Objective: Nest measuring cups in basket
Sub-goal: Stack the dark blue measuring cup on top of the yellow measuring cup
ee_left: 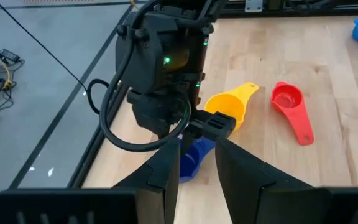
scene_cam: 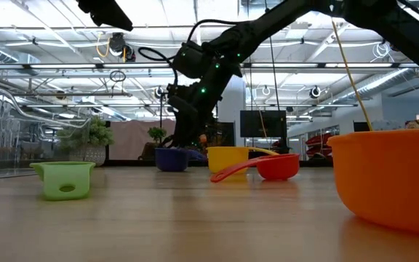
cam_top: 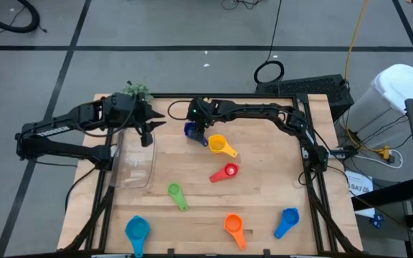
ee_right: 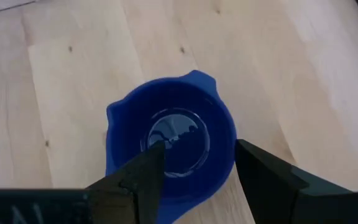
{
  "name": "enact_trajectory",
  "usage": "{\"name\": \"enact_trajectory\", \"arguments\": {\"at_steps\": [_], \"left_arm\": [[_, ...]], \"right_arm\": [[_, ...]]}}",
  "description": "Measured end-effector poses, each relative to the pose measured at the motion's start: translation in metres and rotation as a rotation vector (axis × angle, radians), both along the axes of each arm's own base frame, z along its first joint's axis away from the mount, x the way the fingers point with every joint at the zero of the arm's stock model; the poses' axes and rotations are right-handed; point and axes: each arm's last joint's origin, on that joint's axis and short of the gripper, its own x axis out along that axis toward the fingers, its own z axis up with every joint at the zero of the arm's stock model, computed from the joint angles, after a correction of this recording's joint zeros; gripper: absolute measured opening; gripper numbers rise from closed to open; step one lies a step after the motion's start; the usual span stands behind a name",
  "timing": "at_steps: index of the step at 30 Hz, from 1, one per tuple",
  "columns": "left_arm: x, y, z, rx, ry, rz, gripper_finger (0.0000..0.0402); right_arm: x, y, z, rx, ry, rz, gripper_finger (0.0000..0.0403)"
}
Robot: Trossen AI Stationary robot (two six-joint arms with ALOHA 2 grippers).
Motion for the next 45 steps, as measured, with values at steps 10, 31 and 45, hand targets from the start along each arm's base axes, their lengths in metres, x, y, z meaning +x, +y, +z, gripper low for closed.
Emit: {"name": "enact_trajectory", "arguments": {"at_steps": [10, 31, 45], "left_arm": [[-0.001, -0.001, -0.002, -0.011, 0.016, 0.003, 0.0106], [-0.003, -0.001, -0.005, -0.030, 0.060, 0.010, 0.0106], [-0.004, -0.001, -0.005, -0.031, 0.060, 0.012, 0.0106]], "right_arm": [[0.002, -0.002, -0.011, 0.034, 0.006, 0.044, 0.0142], [-0.003, 0.000, 0.030, -0.140, -0.069, 0.180, 0.0001], [-0.063, 0.007, 0.091, -0.127, 0.156, 0.153, 0.0000]]}}
